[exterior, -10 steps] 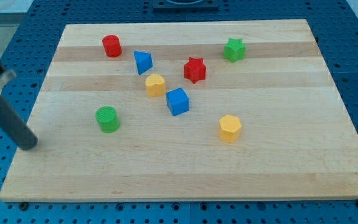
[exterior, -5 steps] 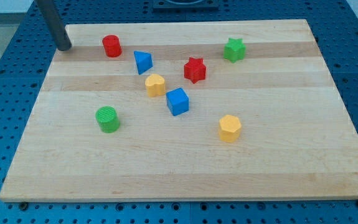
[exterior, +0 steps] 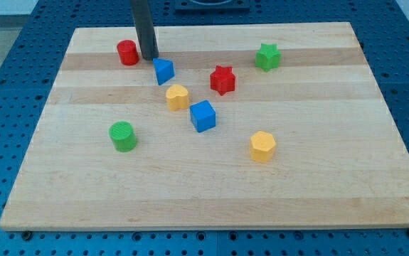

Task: Slide the blue triangle down a bit

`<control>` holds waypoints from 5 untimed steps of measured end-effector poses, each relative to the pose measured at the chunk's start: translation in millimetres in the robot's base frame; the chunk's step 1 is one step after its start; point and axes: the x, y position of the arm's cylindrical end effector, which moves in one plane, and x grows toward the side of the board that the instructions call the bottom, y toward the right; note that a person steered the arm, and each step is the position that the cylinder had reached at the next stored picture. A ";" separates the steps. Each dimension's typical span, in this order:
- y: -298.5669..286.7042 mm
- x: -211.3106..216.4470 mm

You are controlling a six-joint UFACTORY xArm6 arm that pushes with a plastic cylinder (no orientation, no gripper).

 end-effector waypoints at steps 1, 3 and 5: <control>0.1 0.0; 24.5 0.0; 38.9 0.0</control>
